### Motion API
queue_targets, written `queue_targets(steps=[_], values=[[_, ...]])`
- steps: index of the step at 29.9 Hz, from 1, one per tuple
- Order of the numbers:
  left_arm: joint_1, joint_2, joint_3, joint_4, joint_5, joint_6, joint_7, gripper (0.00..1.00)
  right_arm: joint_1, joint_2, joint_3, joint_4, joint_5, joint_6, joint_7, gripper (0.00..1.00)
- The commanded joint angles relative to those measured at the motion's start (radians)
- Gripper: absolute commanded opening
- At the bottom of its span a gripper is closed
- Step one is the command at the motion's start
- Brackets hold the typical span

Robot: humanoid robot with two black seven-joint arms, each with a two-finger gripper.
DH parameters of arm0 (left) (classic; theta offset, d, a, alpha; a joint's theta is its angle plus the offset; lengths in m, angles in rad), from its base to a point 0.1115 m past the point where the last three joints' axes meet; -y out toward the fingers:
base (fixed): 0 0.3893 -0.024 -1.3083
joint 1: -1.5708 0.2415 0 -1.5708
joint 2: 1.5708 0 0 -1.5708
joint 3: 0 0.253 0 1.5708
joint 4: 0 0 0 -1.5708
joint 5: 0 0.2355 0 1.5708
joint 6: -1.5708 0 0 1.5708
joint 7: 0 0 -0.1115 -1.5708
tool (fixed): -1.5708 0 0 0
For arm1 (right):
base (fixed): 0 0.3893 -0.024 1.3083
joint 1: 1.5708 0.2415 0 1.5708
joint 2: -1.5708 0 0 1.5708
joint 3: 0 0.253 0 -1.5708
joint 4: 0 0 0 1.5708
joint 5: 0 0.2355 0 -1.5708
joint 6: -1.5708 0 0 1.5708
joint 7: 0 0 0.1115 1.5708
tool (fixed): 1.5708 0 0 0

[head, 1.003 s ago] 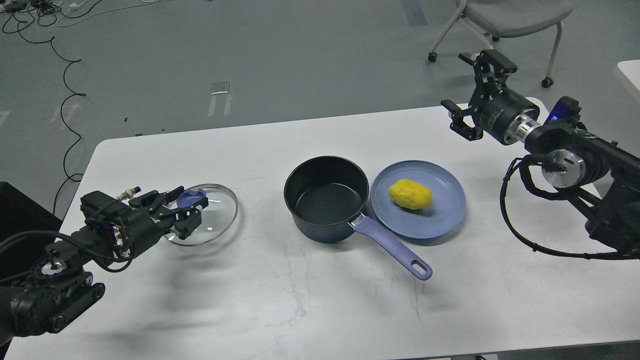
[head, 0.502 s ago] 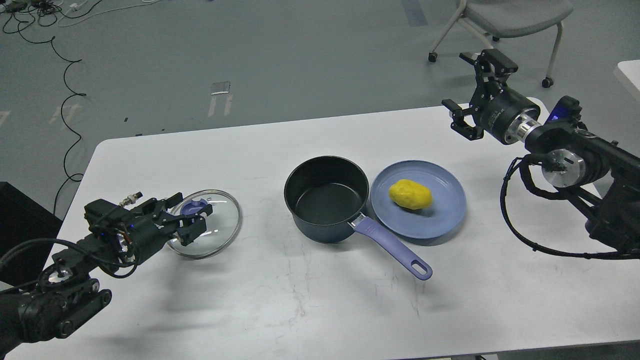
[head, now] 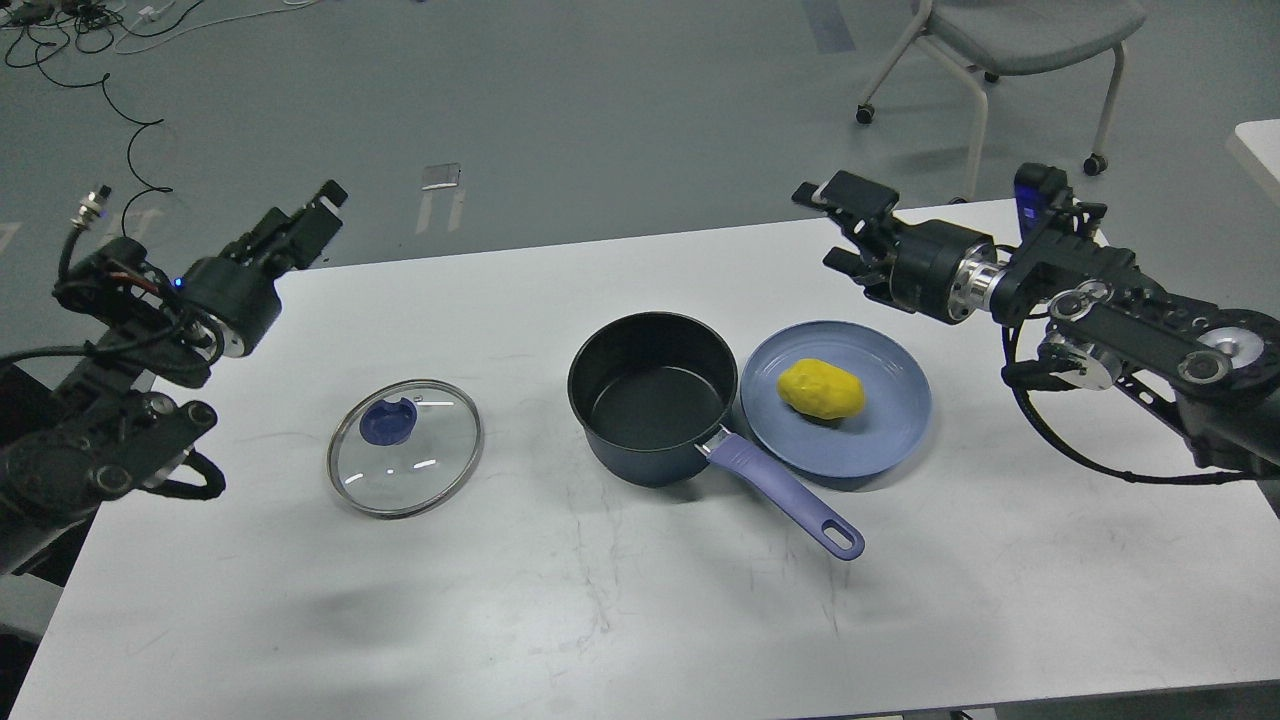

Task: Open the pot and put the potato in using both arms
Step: 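Reach the right gripper to the yellow potato on the plate and grasp it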

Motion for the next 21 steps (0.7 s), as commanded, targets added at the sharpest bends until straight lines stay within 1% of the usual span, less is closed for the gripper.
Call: queue_targets(steps=[1, 2, 3, 7, 10, 11, 13, 14, 15, 20, 21], values=[[-0.059, -0.025, -0.003, 0.000, -0.166, -0.094, 0.000, 0.98, 0.071, -0.018, -0.172, -0.004, -0.272, -0.036, 0.090, 0.98], [-0.071, -0.031, -0.003, 0.000, -0.220, -0.116, 0.000, 0.98, 0.094, -0.020, -0.235, -0.010, -0.347, -0.059, 0.121, 0.98], [-0.073, -0.031, -0.003, 0.002, -0.260, -0.128, 0.000, 0.98, 0.112, -0.021, -0.290, -0.029, -0.404, -0.086, 0.127, 0.98], [-0.071, -0.034, -0.003, 0.002, -0.294, -0.131, 0.000, 0.98, 0.143, -0.021, -0.380, -0.064, -0.475, -0.129, 0.140, 0.98], [-0.071, -0.036, -0.003, 0.003, -0.294, -0.131, 0.000, 0.98, 0.140, -0.020, -0.406, -0.064, -0.494, -0.129, 0.144, 0.97], [-0.070, -0.036, -0.001, 0.005, -0.294, -0.131, 0.000, 0.98, 0.140, -0.020, -0.427, -0.072, -0.526, -0.131, 0.147, 0.95], [-0.070, -0.036, -0.001, 0.008, -0.293, -0.131, 0.000, 0.98, 0.140, -0.018, -0.444, -0.087, -0.557, -0.131, 0.167, 0.93], [-0.070, -0.036, -0.001, 0.009, -0.293, -0.130, 0.000, 0.98, 0.140, -0.017, -0.453, -0.095, -0.573, -0.131, 0.198, 0.92], [-0.070, -0.034, -0.001, 0.009, -0.293, -0.130, 0.000, 0.98, 0.138, -0.014, -0.456, -0.095, -0.575, -0.131, 0.212, 0.92], [-0.062, -0.033, 0.002, 0.011, -0.289, -0.127, 0.000, 0.98, 0.131, -0.014, -0.461, -0.113, -0.577, -0.131, 0.212, 0.92], [-0.062, -0.034, 0.002, 0.011, -0.289, -0.125, 0.000, 0.98, 0.129, -0.014, -0.461, -0.118, -0.575, -0.131, 0.213, 0.89]])
